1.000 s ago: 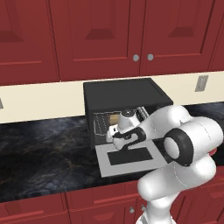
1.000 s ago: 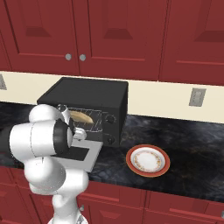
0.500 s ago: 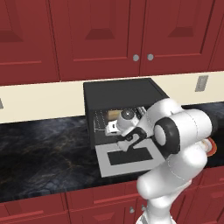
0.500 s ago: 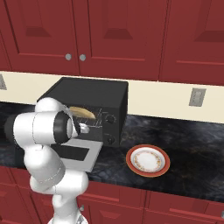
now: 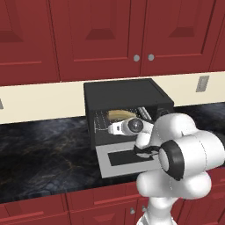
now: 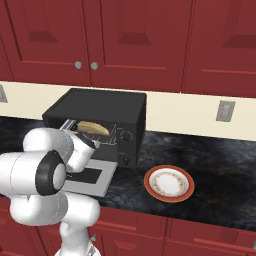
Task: Pull the toaster oven rack outwards. Pick up the baguette from the plate and place it on the toaster oven rack. Close the toaster oven door fully and set the temperature to the lowest setting.
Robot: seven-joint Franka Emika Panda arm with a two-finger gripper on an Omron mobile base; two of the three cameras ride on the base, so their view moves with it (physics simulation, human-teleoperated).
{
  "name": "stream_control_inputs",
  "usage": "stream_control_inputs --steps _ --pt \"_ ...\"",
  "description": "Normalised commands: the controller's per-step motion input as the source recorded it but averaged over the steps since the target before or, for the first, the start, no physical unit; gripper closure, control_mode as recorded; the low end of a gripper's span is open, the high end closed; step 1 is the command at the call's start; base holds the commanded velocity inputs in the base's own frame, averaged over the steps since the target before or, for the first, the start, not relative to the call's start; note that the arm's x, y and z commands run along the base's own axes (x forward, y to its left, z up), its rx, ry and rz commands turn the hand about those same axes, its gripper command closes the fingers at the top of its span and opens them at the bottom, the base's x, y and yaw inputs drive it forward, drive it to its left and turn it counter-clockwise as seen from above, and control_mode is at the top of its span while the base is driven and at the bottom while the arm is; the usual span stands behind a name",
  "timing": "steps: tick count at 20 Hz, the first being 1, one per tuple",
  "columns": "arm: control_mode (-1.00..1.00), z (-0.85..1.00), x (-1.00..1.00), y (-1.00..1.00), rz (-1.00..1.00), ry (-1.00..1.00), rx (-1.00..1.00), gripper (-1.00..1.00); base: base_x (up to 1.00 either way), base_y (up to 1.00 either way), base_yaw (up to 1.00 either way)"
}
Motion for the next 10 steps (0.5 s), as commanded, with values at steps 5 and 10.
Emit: stream_control_inputs --steps 5,10 --pt "-1.0 1.0 -0.44 0.0 0.01 0.01 0.0 -1.0 0.0 0.0 0.0" --pt "-1.0 1.0 -0.15 0.0 0.04 0.18 0.0 -1.0 0.0 0.0 0.0"
